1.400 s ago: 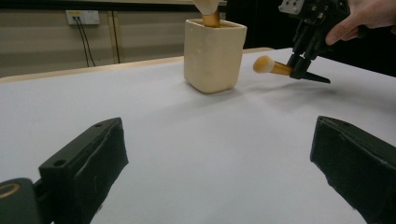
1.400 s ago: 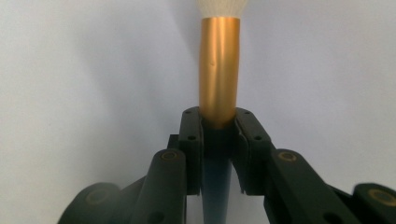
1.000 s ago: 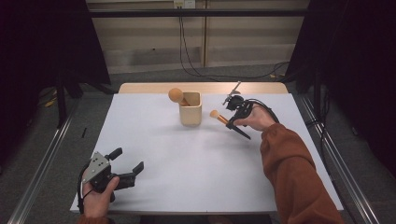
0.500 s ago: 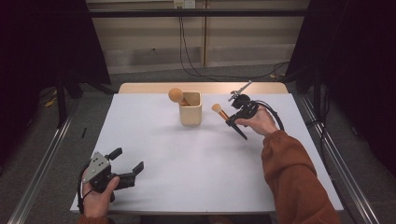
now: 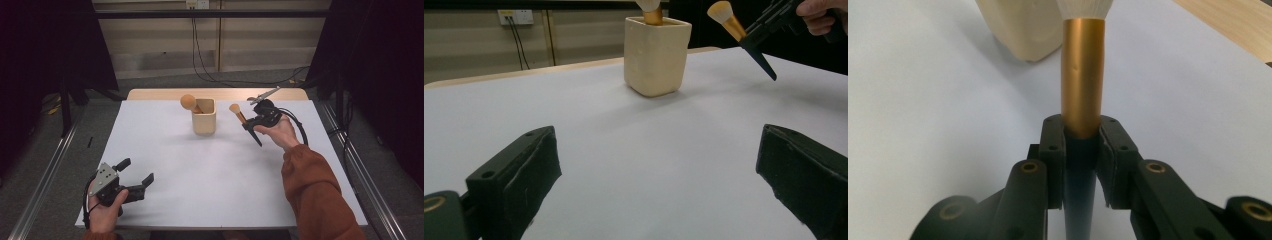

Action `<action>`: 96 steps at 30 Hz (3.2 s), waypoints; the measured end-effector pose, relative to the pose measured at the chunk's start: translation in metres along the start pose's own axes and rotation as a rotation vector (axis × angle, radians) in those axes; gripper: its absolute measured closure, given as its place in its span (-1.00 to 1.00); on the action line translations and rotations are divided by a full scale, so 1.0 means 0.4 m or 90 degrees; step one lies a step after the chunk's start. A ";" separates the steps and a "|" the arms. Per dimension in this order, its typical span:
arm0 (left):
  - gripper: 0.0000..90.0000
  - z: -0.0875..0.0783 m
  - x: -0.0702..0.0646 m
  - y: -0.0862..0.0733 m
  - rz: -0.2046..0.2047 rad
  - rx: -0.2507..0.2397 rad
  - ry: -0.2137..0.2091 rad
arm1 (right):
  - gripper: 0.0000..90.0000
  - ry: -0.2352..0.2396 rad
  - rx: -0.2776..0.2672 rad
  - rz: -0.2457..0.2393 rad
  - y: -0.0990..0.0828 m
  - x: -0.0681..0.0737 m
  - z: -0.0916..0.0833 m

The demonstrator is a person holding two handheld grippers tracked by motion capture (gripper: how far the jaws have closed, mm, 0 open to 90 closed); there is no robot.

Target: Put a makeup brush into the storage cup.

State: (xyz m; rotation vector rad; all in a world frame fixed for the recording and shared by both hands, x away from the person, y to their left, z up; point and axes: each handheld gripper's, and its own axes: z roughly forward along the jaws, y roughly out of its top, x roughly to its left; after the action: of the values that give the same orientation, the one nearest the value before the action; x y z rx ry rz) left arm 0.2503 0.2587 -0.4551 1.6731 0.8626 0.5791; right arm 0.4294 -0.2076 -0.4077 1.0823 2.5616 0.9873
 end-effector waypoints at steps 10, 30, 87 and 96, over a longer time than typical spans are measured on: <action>-0.92 0.000 0.000 0.000 0.000 0.000 -0.003 | 0.67 0.010 -0.056 0.013 -0.029 0.004 -0.002; -0.92 0.003 -0.002 -0.001 -0.005 0.004 -0.003 | 0.67 0.028 -0.204 0.045 -0.086 0.007 -0.029; -0.92 0.010 -0.005 0.002 -0.007 -0.007 -0.014 | 0.66 0.031 -0.439 0.038 0.038 0.038 -0.064; -0.92 0.011 -0.009 0.003 -0.008 -0.005 -0.016 | 0.66 0.034 -0.439 0.021 0.084 0.051 -0.060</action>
State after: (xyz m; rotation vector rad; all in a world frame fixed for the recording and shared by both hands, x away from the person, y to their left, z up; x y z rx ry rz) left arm 0.2516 0.2530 -0.4551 1.6639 0.8507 0.5518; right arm 0.4239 -0.1884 -0.3661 0.8920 1.9640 1.7371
